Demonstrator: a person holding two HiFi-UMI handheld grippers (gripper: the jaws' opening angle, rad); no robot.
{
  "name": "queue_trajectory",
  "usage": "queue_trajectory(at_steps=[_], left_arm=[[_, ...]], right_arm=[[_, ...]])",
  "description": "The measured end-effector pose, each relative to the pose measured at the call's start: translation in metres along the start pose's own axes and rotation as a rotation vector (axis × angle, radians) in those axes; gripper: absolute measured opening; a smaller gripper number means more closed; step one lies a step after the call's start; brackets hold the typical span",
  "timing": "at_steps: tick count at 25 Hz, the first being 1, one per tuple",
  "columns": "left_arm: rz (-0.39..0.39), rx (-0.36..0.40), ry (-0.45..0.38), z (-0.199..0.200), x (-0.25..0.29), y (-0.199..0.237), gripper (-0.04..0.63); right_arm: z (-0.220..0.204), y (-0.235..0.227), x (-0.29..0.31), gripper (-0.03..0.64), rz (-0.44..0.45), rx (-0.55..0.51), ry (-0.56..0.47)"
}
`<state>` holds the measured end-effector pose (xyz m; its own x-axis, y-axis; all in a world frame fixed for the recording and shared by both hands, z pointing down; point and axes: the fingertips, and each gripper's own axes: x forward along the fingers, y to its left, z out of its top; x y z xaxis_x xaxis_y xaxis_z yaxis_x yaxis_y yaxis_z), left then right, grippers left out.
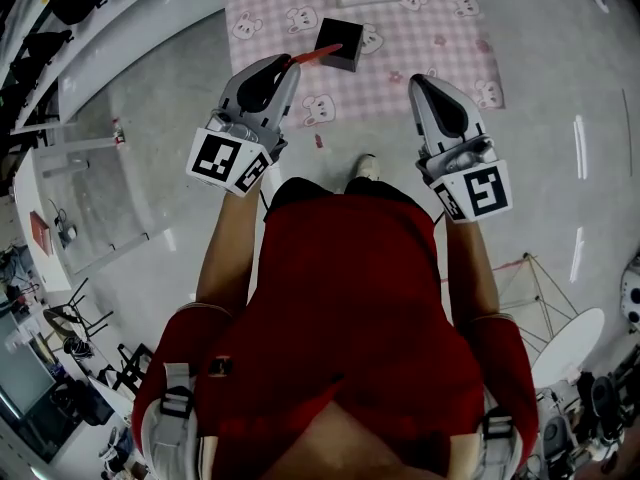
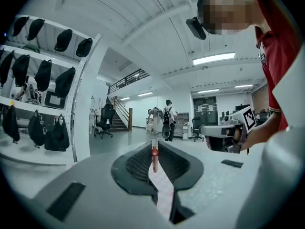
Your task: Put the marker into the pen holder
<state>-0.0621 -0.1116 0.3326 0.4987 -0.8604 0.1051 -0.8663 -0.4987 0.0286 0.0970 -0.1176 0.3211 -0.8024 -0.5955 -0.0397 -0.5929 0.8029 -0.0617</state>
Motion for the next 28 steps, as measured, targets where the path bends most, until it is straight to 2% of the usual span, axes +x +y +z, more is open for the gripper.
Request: queue_trajectory(at_steps=[10,28], left_arm=[[-0.003,-0.015,0.052,-0.024,0.032,0.011,0.046],[-0.135,0.007,0.183,-0.071,0.075,0.039,0.046]], right_arm=[[-0.007,-0.022,0.005,-0.003,-0.011,0.008,0.016],[-0.016,-0.028,0.016,-0.003,-0.141,0.022,0.054]])
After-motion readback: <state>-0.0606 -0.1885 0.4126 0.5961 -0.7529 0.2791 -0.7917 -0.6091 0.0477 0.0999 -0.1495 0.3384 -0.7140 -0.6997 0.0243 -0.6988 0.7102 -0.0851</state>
